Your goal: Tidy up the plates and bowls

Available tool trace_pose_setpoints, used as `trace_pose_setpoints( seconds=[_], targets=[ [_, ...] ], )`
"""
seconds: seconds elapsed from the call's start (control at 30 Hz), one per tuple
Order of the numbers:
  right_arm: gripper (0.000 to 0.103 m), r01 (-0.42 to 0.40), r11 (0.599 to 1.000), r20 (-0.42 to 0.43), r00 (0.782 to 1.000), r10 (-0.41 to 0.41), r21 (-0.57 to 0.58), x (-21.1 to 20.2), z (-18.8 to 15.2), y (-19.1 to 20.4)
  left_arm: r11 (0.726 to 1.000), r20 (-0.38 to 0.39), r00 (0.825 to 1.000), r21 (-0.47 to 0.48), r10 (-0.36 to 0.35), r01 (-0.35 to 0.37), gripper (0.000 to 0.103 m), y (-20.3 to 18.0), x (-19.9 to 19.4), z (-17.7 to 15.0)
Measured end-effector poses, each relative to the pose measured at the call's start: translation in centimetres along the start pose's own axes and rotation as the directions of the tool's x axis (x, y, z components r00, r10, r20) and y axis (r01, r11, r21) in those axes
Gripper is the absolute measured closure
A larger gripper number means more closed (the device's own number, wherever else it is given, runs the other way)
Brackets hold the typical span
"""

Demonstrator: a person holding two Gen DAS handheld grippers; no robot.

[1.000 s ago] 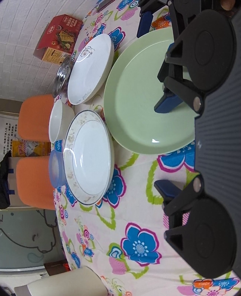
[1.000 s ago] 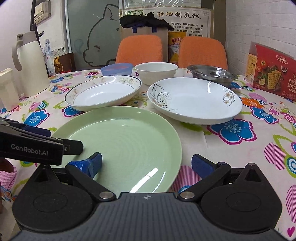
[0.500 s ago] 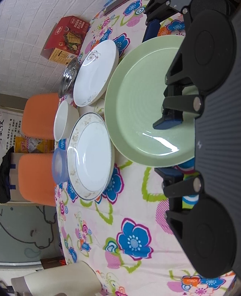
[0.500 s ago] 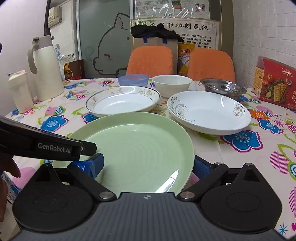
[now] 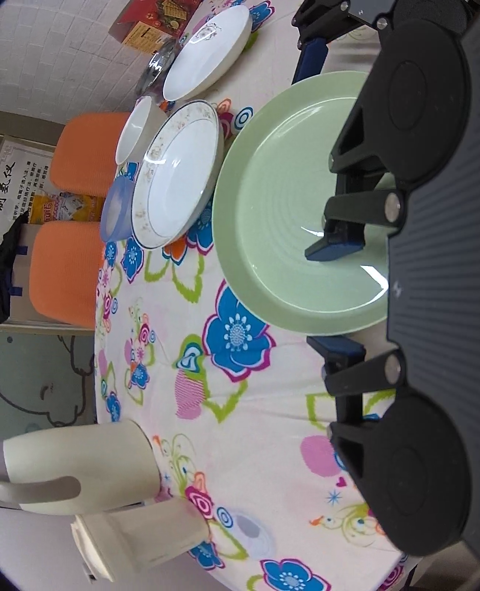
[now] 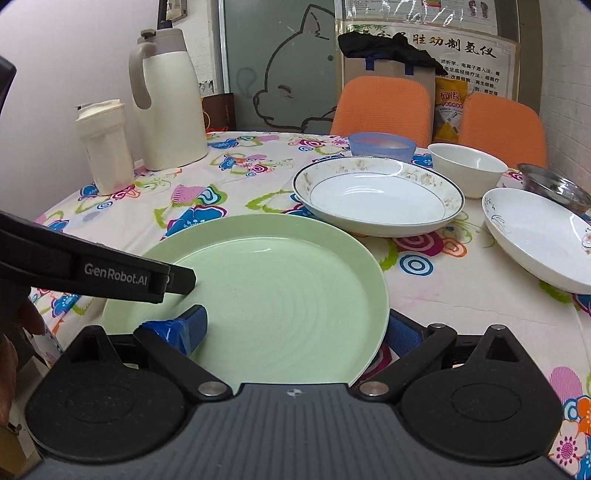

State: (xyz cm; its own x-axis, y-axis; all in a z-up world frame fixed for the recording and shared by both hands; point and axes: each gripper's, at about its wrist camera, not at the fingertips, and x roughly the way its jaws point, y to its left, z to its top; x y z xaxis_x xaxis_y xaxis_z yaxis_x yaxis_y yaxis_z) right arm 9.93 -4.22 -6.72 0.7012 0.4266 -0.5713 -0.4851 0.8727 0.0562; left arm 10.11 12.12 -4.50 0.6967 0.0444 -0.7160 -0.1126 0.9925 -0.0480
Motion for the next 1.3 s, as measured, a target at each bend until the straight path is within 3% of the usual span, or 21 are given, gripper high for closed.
trace_pose_setpoints(
  seconds=[0.17, 0.2, 0.23, 0.27, 0.37, 0.5, 0.6, 0.8, 1.0, 1.2, 1.3],
  targets=[
    [0.015, -0.013, 1.0, -0.019, 1.0, 0.013, 0.004, 0.1, 0.1, -0.6, 1.0, 0.009, 1.0, 0.011, -0.01, 0.01, 0.066, -0.1, 0.6, 0.5],
    [0.016, -0.031, 0.999, -0.021, 0.999, 0.032, 0.016, -0.1, 0.2, -1.0, 1.0, 0.011, 1.0, 0.007, -0.02, 0.02, 0.062, 0.1, 0.6, 0.6],
    [0.016, -0.046, 0.998, -0.018, 0.999, 0.047, 0.048, -0.5, 0.3, -1.7, 1.0, 0.019, 1.0, -0.002, -0.02, 0.021, 0.041, 0.5, 0.5, 0.7],
    [0.016, -0.051, 0.995, 0.001, 0.999, 0.051, 0.087, -1.2, 0.5, -2.6, 1.0, 0.038, 0.999, -0.012, -0.016, 0.017, 0.036, 1.0, 0.1, 0.8],
    [0.016, -0.037, 0.986, 0.069, 0.997, 0.026, 0.165, -2.8, 1.9, -5.4, 0.999, 0.092, 0.996, -0.04, -0.003, 0.007, 0.036, 2.5, -1.0, 2.0],
    [0.015, 0.006, 0.987, 0.083, 0.996, -0.02, 0.162, -1.5, 5.0, -7.7, 0.998, 0.133, 0.991, -0.066, -0.007, 0.016, 0.033, 3.8, -0.8, 5.4],
    [0.015, -0.016, 0.984, 0.06, 0.998, 0.006, 0.177, 0.8, 6.8, -8.8, 0.999, 0.137, 0.991, -0.046, -0.004, 0.011, 0.033, 3.6, 0.5, 7.8],
    [0.015, -0.037, 0.969, -0.029, 0.999, 0.045, 0.242, 5.3, 7.6, -10.0, 0.997, 0.053, 0.996, -0.006, -0.072, 0.072, 0.032, 2.1, 5.5, 11.3],
    [0.014, -0.003, 0.971, -0.071, 0.997, 0.021, 0.241, 7.9, 8.2, -10.3, 0.987, -0.019, 0.988, 0.044, -0.155, 0.156, 0.032, -0.2, 10.4, 14.2],
    [0.013, 0.06, 0.982, -0.098, 0.994, -0.043, 0.178, 9.1, 8.9, -9.5, 0.985, -0.058, 0.989, 0.101, -0.138, 0.143, 0.032, -1.5, 13.0, 15.0],
    [0.013, 0.023, 0.986, -0.095, 0.995, -0.007, 0.166, 9.5, 9.3, -9.5, 0.986, -0.049, 0.991, 0.111, -0.122, 0.127, 0.032, -1.0, 12.8, 15.1]
  ],
)
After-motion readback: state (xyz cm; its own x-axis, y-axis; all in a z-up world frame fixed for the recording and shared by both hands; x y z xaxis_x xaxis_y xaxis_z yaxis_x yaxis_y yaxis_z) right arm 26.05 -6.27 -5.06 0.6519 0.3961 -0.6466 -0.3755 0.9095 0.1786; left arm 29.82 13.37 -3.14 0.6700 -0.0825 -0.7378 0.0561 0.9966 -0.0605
